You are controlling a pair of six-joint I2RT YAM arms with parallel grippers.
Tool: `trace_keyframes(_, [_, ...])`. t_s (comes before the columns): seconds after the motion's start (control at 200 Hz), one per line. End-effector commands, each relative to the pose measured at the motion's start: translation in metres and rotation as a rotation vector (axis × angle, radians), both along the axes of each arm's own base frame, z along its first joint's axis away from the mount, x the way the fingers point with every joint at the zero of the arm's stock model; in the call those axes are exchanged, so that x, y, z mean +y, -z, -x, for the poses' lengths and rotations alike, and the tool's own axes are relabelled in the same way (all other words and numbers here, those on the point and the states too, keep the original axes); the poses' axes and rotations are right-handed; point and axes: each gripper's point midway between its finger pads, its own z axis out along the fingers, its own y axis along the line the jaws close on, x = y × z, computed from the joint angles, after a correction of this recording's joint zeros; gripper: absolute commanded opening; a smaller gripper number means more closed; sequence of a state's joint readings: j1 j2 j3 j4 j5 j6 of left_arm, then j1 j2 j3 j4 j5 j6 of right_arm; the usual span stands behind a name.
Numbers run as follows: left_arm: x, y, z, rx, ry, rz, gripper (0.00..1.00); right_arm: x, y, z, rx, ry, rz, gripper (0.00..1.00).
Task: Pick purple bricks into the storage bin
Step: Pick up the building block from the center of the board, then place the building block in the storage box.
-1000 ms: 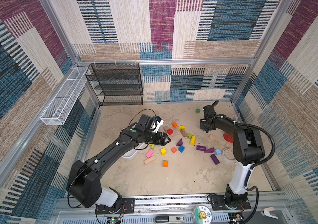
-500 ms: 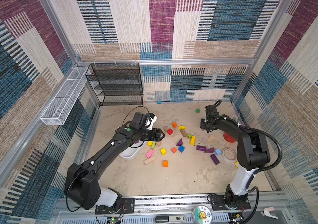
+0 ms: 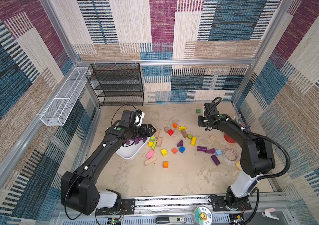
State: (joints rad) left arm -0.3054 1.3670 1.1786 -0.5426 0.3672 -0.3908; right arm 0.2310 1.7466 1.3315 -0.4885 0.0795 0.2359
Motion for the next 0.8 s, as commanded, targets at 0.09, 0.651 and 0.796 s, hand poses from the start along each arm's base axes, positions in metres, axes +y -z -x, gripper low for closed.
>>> trace_keyframes(0.09, [0.009,-0.009,-0.003,-0.02,-0.036,0.052,0.91,0.021,-0.008,0.002,-0.041,-0.012,-0.029,0.35])
trace_keyframes(0.651, [0.027,-0.006,-0.012,-0.016,-0.101,0.045,0.99,0.088,-0.045,0.007,-0.141,-0.096,-0.1,0.36])
trace_keyframes(0.796, [0.033,-0.005,-0.014,-0.023,-0.123,0.032,0.99,0.11,-0.051,0.014,-0.16,-0.126,-0.128,0.36])
